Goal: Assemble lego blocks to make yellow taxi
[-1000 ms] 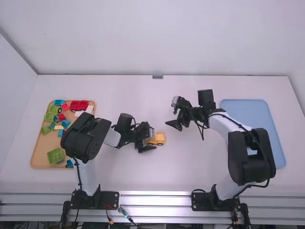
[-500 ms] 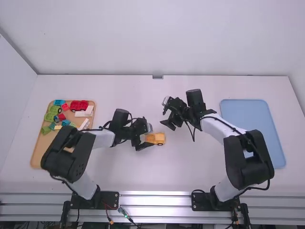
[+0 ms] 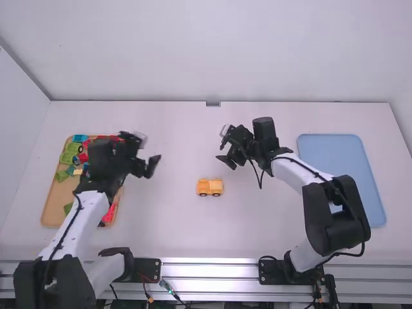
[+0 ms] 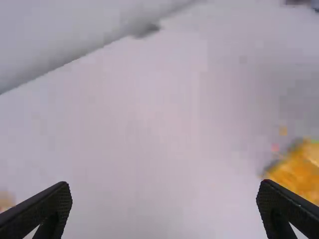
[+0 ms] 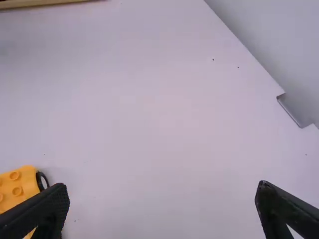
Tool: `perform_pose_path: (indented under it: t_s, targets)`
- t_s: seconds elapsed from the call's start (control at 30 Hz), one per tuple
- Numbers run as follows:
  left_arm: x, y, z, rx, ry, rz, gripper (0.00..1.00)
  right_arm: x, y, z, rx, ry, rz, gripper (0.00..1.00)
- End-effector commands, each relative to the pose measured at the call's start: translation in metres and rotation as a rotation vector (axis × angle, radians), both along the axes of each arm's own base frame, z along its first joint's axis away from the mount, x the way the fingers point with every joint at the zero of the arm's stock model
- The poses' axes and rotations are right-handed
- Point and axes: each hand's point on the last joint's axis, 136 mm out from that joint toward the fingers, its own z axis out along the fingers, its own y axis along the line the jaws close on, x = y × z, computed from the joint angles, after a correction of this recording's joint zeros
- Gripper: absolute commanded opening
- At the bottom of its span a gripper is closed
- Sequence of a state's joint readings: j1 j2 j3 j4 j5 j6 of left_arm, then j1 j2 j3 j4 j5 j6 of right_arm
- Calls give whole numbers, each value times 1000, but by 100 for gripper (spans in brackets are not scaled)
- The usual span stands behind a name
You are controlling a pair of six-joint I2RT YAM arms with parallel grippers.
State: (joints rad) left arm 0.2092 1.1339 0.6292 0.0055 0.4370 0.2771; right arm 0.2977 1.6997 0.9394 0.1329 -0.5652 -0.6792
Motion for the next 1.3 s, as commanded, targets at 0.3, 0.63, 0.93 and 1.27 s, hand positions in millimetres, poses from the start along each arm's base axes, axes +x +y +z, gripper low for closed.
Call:
perform_pose_path:
  t_s: [0.3, 0.63, 0.93, 1.27]
  targets:
    - [-13, 163, -11, -217, 304, 811, 99, 5, 0, 14, 18, -33, -7, 99]
    - [1, 217, -45, -297, 716, 907, 99, 15, -9, 11, -7, -27, -93, 99]
    - [10, 220, -76, -349, 810, 950, 99, 18, -10, 14, 0, -40, -99, 99]
    - [-14, 241, -84, -377, 818, 1307, 73, 18, -10, 15, 15, -26, -109, 99]
